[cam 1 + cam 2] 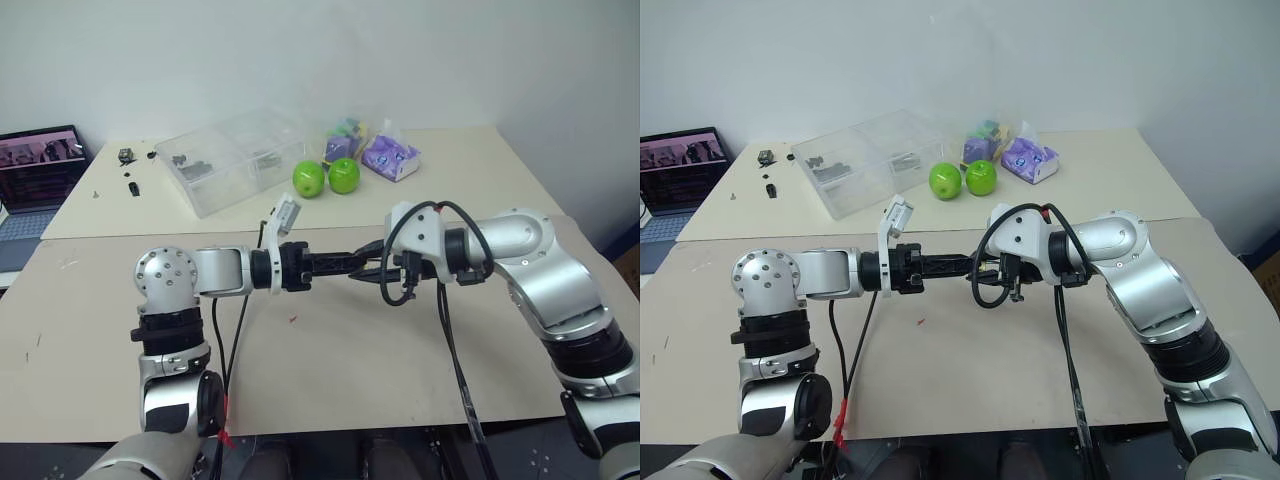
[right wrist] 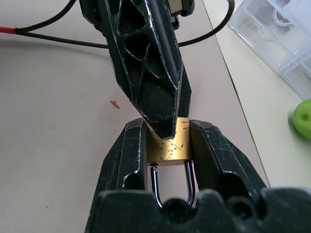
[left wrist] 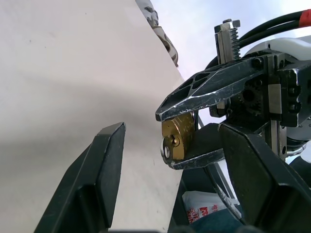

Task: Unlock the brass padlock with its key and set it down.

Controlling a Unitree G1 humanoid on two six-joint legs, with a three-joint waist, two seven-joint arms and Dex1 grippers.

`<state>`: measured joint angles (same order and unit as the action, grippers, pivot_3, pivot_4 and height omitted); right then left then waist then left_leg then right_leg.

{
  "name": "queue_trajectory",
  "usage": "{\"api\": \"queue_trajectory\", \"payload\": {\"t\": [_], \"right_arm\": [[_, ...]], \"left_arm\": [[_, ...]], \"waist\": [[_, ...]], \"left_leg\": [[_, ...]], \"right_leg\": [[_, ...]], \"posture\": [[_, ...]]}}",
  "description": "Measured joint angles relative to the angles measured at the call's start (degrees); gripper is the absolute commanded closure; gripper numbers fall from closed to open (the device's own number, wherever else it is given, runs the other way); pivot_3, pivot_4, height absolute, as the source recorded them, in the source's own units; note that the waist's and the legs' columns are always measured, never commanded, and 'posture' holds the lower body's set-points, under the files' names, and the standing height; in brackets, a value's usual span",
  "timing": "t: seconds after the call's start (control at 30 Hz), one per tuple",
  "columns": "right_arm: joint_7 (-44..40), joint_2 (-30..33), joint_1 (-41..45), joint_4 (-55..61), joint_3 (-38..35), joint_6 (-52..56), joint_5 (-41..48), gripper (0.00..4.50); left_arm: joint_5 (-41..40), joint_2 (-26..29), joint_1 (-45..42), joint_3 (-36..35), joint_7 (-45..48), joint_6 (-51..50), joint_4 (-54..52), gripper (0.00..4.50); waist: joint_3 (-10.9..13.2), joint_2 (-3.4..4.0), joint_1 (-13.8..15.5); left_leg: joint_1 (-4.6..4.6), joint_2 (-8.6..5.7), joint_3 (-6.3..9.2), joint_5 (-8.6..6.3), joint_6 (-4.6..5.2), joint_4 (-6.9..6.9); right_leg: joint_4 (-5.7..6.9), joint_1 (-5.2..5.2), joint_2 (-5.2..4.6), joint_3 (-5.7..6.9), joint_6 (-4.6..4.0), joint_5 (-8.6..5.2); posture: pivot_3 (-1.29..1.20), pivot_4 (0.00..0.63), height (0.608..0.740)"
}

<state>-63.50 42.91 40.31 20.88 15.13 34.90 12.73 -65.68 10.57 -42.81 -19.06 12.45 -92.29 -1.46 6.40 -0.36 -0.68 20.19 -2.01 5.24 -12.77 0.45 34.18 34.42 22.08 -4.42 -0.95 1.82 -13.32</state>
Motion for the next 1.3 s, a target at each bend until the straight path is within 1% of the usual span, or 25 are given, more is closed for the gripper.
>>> {"api": "queue_trajectory", "payload": {"t": [0.23,0.37,0.5,0.7,0.93,0.97,1.0,1.03,1.07,1.3], "right_arm": [[0.5,-1.7,1.5,0.1,-1.0,3.1,3.5,3.6],[0.7,-2.7,1.8,-0.2,-2.6,5.0,6.6,3.6],[0.6,-2.7,1.9,-0.8,-2.9,4.9,7.6,3.6],[0.4,-2.5,1.2,-2.4,-2.9,1.2,7.4,3.6],[0.2,-1.8,0.7,-5.3,-2.9,-3.2,5.4,3.6],[0.1,-1.8,0.7,-5.3,-2.9,-3.4,5.4,3.6],[0.1,-1.8,0.7,-5.3,-2.9,-3.5,5.4,3.6],[0.1,-1.8,0.7,-5.3,-2.9,-3.6,5.4,3.6],[0.1,-1.8,0.7,-5.3,-2.9,-3.6,5.3,3.6],[0.1,-1.7,0.8,-4.4,-2.9,-3.5,5.3,3.6]], "left_arm": [[-4.5,-0.7,-0.1,-1.5,-3.7,0.0,2.0,1.26],[-8.3,0.1,-0.2,-1.5,-5.5,0.0,2.4,1.26],[-11.0,1.2,-0.3,-1.3,-7.3,0.0,2.5,1.26],[-14.5,1.7,-0.4,-1.6,-10.5,0.1,3.9,1.26],[-19.8,3.4,-0.4,0.0,-14.1,1.0,4.9,1.26],[-20.5,3.6,-0.4,0.4,-14.4,1.1,5.0,1.51],[-21.5,3.9,-0.3,0.9,-15.0,1.3,5.0,1.51],[-22.2,4.2,-0.3,1.4,-15.4,1.6,5.1,1.93],[-23.2,4.5,-0.2,1.9,-15.7,2.3,5.1,2.21],[-27.6,7.4,0.3,5.4,-18.1,6.0,6.1,2.21]], "waist": [[0.0,-0.01,0.0],[0.0,-0.01,0.0],[0.0,0.0,0.0],[0.0,0.0,0.0],[0.0,0.0,0.0],[0.0,0.0,0.0],[0.0,0.0,0.0],[0.0,0.0,0.0],[0.0,0.0,0.0],[0.0,0.01,0.1]], "left_leg": [[0.0,0.01,0.05,0.0,0.0,-0.01],[0.01,-0.01,0.14,0.0,-0.01,0.0],[0.01,-0.02,0.23,0.0,-0.01,0.0],[0.0,-0.02,0.21,0.01,-0.02,-0.01],[0.0,-0.02,0.24,0.02,-0.04,-0.02],[0.0,-0.02,0.25,0.02,-0.04,-0.02],[0.0,-0.02,0.28,0.02,-0.04,-0.02],[0.0,-0.02,0.33,0.02,-0.04,-0.02],[0.0,-0.03,0.37,0.03,-0.05,-0.02],[0.0,-0.03,0.41,0.04,-0.07,-0.02]], "right_leg": [[0.0,0.0,0.0,0.0,0.0,0.0],[0.0,0.0,-0.02,-0.02,-0.01,0.0],[0.0,0.0,-0.02,-0.02,-0.01,0.0],[0.0,0.0,-0.01,-0.02,-0.01,0.0],[0.0,0.01,-0.02,-0.03,0.0,0.01],[0.0,0.01,-0.02,-0.04,-0.01,0.01],[0.0,0.01,-0.02,-0.04,-0.01,0.01],[0.0,0.01,-0.02,-0.04,-0.01,0.01],[0.01,0.01,-0.03,-0.04,-0.01,0.01],[0.0,0.02,-0.03,-0.04,-0.01,0.01]], "posture": [[0.0,0.15,0.74],[0.0,0.15,0.74],[0.0,0.15,0.74],[0.0,0.15,0.74],[0.0,0.15,0.74],[0.0,0.15,0.74],[0.0,0.15,0.74],[0.0,0.15,0.74],[0.0,0.15,0.74],[0.0,0.15,0.74]]}}
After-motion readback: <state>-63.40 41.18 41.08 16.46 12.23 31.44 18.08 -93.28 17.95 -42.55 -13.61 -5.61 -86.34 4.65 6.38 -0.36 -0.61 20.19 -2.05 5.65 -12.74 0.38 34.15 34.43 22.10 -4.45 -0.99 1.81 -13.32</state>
